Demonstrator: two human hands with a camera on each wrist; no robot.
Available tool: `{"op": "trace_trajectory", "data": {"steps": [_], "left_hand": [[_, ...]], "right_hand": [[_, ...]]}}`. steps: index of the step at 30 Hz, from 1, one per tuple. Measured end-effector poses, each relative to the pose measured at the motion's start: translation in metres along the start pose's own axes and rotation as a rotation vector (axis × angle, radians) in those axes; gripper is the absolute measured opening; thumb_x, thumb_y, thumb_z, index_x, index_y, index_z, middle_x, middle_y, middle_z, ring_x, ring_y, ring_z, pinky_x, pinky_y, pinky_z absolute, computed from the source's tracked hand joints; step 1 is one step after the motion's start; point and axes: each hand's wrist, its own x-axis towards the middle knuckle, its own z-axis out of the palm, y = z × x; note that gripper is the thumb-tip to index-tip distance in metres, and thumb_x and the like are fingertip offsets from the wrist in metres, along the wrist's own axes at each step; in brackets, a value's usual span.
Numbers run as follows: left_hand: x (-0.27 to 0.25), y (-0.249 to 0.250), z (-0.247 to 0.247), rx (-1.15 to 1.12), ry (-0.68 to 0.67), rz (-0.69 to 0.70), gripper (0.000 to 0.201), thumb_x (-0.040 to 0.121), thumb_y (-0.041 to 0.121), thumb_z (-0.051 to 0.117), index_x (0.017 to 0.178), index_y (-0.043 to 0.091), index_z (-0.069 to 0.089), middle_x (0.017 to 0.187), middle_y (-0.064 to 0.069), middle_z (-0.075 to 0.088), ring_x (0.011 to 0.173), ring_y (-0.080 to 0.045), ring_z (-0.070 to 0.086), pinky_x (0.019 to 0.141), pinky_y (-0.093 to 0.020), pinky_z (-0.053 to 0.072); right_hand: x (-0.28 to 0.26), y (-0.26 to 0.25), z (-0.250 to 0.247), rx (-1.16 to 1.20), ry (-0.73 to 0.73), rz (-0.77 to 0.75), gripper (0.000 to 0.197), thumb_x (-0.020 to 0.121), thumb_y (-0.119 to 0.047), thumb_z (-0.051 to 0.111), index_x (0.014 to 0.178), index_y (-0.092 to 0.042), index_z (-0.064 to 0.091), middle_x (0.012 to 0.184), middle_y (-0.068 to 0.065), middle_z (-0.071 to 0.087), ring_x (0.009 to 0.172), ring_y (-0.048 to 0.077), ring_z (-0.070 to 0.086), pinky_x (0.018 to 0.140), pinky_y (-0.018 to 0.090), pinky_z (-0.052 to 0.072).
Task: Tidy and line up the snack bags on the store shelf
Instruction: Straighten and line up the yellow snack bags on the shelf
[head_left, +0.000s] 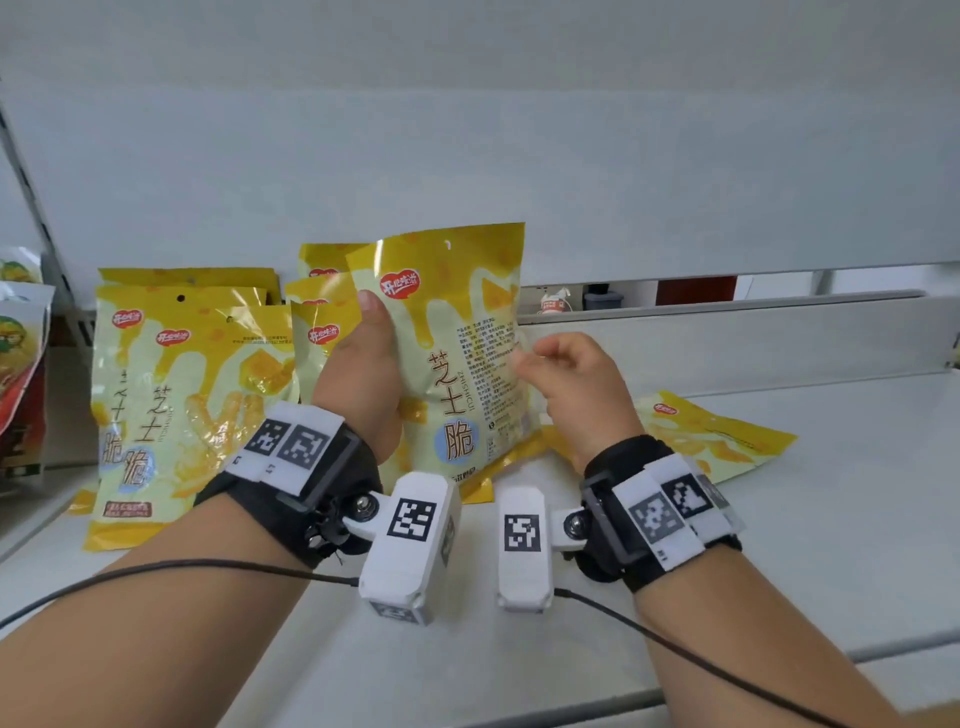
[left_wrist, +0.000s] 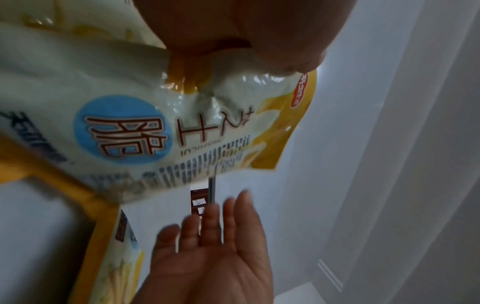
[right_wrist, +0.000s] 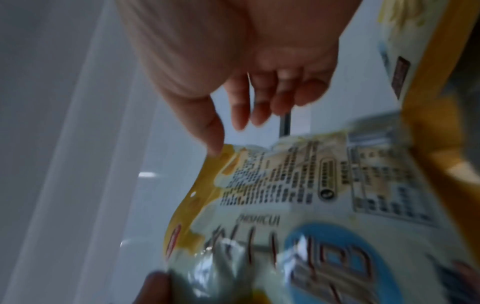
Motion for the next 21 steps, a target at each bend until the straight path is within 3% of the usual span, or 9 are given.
{"op": "trace_trajectory", "data": {"steps": [3,5,6,9,12,14,17,18,21], "left_hand": [[-0.005,0.004,0.011,0.079,-0.071,0.041,0.062,0.096,0.056,0.017,0.135,0.02,0.049,0.128,-0.006,0.062,0.117,-0.026,0.059,0.09,-0.035,0.053],[-0.008,0.007,0.018,-0.001,-0.262,-0.05,0.06,0.095,0.062,0.017,0.132,0.033,0.052,0.124,-0.005,0.065,0.114,-0.026,0.06,0.071,-0.034,0.055],[-0.01,0.009,0.021,-0.052,-0.362,-0.111,0.063,0.09,0.07,0.016,0.136,0.04,0.046,0.128,-0.007,0.061,0.117,-0.026,0.056,0.073,-0.037,0.051],[-0.013,0.011,0.024,-0.108,-0.506,-0.149,0.075,0.081,0.078,0.008,0.14,0.042,0.039,0.132,-0.007,0.057,0.122,-0.022,0.051,0.083,-0.04,0.047],[-0.008,0.008,0.018,-0.119,-0.394,-0.109,0.068,0.089,0.071,0.013,0.126,0.031,0.054,0.118,-0.005,0.064,0.111,-0.018,0.058,0.083,-0.035,0.048],[-0.002,0.007,0.008,-0.068,-0.257,-0.057,0.051,0.095,0.06,0.026,0.109,0.027,0.062,0.103,-0.001,0.066,0.098,-0.016,0.059,0.075,-0.031,0.047],[0.005,0.004,-0.015,-0.018,-0.159,-0.01,0.027,0.098,0.043,0.04,0.096,0.026,0.061,0.094,0.003,0.062,0.089,-0.015,0.057,0.07,-0.029,0.044],[0.008,0.002,-0.023,-0.002,-0.147,0.011,0.023,0.098,0.04,0.043,0.096,0.026,0.061,0.094,0.004,0.062,0.089,-0.014,0.058,0.07,-0.029,0.044],[0.013,-0.005,-0.048,0.092,-0.114,0.095,0.01,0.092,0.037,0.054,0.096,0.031,0.061,0.098,0.007,0.062,0.09,-0.012,0.057,0.07,-0.027,0.043]], "right_hand": [[-0.015,-0.004,0.002,-0.213,-0.286,0.039,0.074,0.065,-0.05,0.078,0.125,-0.028,0.042,0.119,-0.005,0.049,0.107,0.012,0.053,0.088,0.028,0.046],[-0.023,-0.003,0.004,-0.319,-0.345,0.072,0.091,0.063,-0.047,0.082,0.137,-0.024,0.033,0.132,0.001,0.044,0.119,0.019,0.05,0.102,0.038,0.042],[-0.025,-0.002,0.004,-0.352,-0.318,0.088,0.091,0.064,-0.043,0.082,0.138,-0.022,0.033,0.133,0.003,0.045,0.119,0.021,0.05,0.102,0.04,0.042],[-0.024,0.001,-0.003,-0.49,-0.147,0.112,0.061,0.077,-0.031,0.069,0.129,-0.019,0.042,0.125,0.005,0.051,0.108,0.022,0.055,0.09,0.033,0.045],[-0.018,0.005,-0.013,-0.361,0.003,0.145,0.033,0.081,-0.021,0.063,0.11,-0.022,0.048,0.113,0.004,0.061,0.099,0.022,0.058,0.086,0.034,0.047],[-0.013,0.004,-0.019,-0.191,0.132,0.162,0.03,0.079,-0.019,0.067,0.103,-0.023,0.05,0.105,0.002,0.063,0.1,0.025,0.061,0.093,0.044,0.049],[-0.001,0.005,-0.023,-0.089,0.298,0.203,0.045,0.074,-0.021,0.075,0.111,-0.014,0.05,0.108,0.005,0.064,0.104,0.029,0.061,0.093,0.049,0.049],[0.003,0.007,-0.024,-0.076,0.316,0.233,0.048,0.073,-0.021,0.077,0.109,-0.009,0.049,0.107,0.008,0.063,0.104,0.032,0.061,0.093,0.05,0.049],[0.011,0.011,-0.02,-0.106,0.198,0.39,0.024,0.079,-0.013,0.071,0.073,-0.009,0.048,0.108,0.02,0.063,0.108,0.038,0.06,0.091,0.047,0.052]]}}
